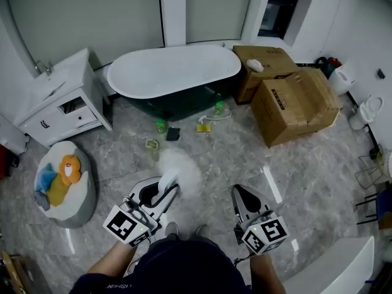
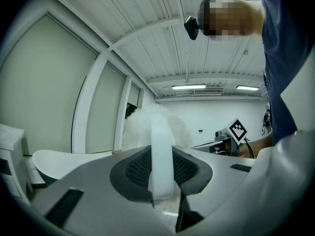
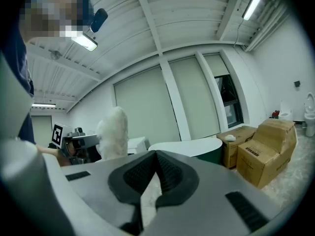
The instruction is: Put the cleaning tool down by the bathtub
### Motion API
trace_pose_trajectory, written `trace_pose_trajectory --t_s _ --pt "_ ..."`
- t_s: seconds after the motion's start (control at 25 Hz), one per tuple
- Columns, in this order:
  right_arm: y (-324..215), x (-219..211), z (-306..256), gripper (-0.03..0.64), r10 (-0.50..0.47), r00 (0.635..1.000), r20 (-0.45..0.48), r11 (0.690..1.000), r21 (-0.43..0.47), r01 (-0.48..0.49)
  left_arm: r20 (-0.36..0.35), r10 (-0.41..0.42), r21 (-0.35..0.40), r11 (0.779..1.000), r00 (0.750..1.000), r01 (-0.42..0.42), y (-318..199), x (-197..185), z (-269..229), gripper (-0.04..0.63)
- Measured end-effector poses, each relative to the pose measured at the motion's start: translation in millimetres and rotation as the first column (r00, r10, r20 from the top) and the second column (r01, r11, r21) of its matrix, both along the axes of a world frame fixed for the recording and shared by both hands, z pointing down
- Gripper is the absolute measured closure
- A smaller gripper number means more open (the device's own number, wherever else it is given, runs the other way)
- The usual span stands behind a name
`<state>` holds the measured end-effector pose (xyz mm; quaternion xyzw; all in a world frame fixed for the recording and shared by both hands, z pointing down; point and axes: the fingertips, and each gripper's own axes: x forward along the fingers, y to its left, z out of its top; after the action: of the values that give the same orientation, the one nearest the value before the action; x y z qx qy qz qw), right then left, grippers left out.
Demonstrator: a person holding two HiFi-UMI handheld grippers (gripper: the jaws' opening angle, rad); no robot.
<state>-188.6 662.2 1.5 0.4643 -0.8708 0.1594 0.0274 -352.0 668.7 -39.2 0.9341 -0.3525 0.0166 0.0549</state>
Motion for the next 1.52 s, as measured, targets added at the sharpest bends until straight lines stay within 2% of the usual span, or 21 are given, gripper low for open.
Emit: trace_pose_trajectory --t_s 0.28,0.76,1.04,1.52 --pt "-1.3 20.2 5.2 0.612 -0.015 1.0 0.009 1.0 0.002 0.015 0.012 -0.002 -0.008 1.0 1.0 0.002 -1.2 22.0 5.9 0.494" --pt "3.0 81.6 19.4 0.612 -0.011 1.0 0.028 1.0 -0.006 0.011 0.022 -0.019 -0.002 1.0 1.0 0.019 1.5 75.6 12.0 0.492" --pt "-1.1 111.6 22.8 0.612 0.016 0.998 0.058 1.0 -0.016 -0.015 0.033 -0.034 0.015 0.999 0.999 0.033 -3.8 92.1 5.5 0.494" --pt "-32.4 125.9 21.3 0.612 0.018 0.998 0.056 1.0 -0.008 -0.018 0.023 -0.035 0.009 0.999 0.999 0.035 -37.8 103.9 9.4 0.494"
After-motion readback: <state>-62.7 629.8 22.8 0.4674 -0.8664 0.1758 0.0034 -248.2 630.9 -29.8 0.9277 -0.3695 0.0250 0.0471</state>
